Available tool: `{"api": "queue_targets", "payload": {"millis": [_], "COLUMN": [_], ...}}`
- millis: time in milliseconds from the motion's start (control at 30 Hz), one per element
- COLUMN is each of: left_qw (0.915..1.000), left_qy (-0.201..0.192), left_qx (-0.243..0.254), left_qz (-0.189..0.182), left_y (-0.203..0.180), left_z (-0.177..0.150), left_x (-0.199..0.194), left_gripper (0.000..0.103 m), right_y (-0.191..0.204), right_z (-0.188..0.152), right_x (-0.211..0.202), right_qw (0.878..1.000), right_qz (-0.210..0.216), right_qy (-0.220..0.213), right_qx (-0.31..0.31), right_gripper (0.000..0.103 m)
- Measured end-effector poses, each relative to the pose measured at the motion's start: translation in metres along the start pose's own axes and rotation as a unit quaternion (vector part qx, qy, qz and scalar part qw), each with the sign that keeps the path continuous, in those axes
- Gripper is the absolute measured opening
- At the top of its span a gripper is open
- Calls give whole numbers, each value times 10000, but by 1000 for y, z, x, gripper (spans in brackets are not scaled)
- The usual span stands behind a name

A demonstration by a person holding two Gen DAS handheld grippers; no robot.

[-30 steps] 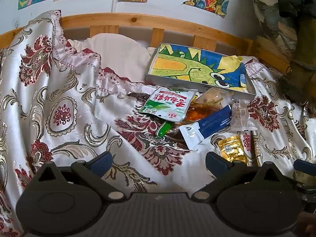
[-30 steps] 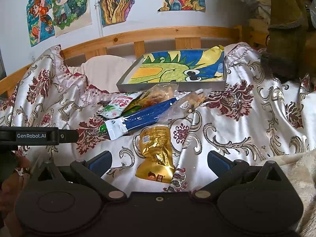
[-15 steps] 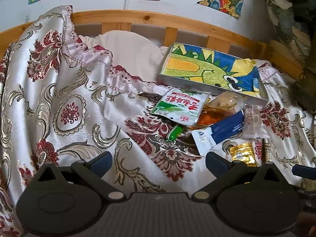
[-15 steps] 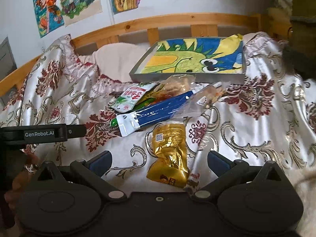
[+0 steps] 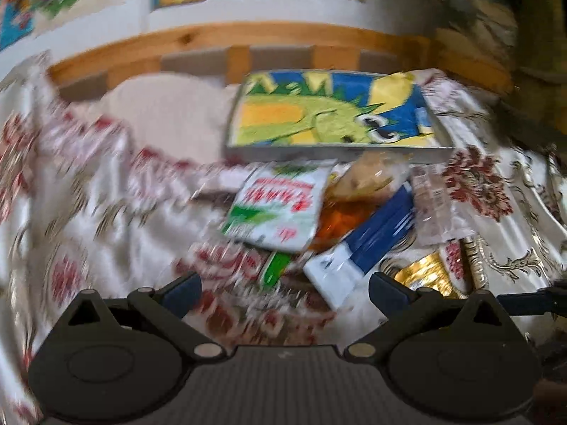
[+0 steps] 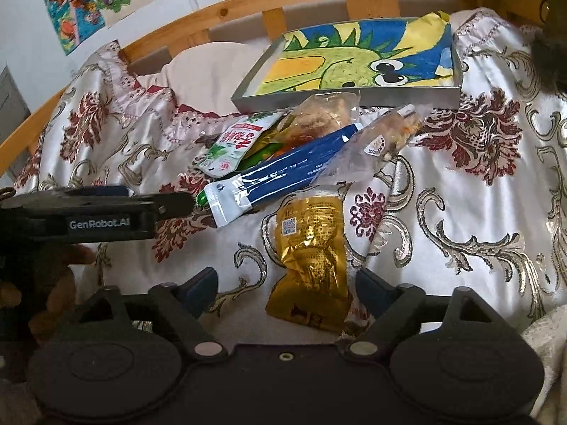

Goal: Organize snacks
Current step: 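Grasp the blue stick packet with the left tool while the right tool grasps the gold foil pouch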

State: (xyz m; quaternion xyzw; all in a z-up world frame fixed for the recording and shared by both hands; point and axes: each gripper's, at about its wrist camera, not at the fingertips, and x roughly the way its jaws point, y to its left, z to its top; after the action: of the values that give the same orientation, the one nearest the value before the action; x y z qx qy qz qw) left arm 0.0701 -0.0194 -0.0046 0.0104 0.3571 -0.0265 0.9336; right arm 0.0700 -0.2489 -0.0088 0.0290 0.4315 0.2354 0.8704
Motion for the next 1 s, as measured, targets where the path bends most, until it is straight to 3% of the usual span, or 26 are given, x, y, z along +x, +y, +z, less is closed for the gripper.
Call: {"api": "queue_targets", "payload": {"millis": [167,267,533,800,1000], "left_qw": [9967,9920,9826,9644,9457], "left_qy": [-61,-135,2,133,273], "left_qx": [787,1229,1802,2614,3216], "left_qz": [-166,-273,-458,-387,-396], "left_y": [-15,-24,-43,-64,-79], "left_z": [16,21,29,25,20], "left_x": [14,21,43,65,74], "left_gripper": [102,102,98,98,83], "right_y": [6,11,13,11,11], "right_z": [4,5,-3,-4,-5], "right_x": [13,27,38,43,42], "right_qw": [9999,9990,9964,9950,9944], "right_qz": [-97,-354,-706,-849,-941], "right_qy": [30,130,151,239,198], "right_qx": [-93,-253,-447,-463,-447], "right_gripper": [76,65,64,61,52]}}
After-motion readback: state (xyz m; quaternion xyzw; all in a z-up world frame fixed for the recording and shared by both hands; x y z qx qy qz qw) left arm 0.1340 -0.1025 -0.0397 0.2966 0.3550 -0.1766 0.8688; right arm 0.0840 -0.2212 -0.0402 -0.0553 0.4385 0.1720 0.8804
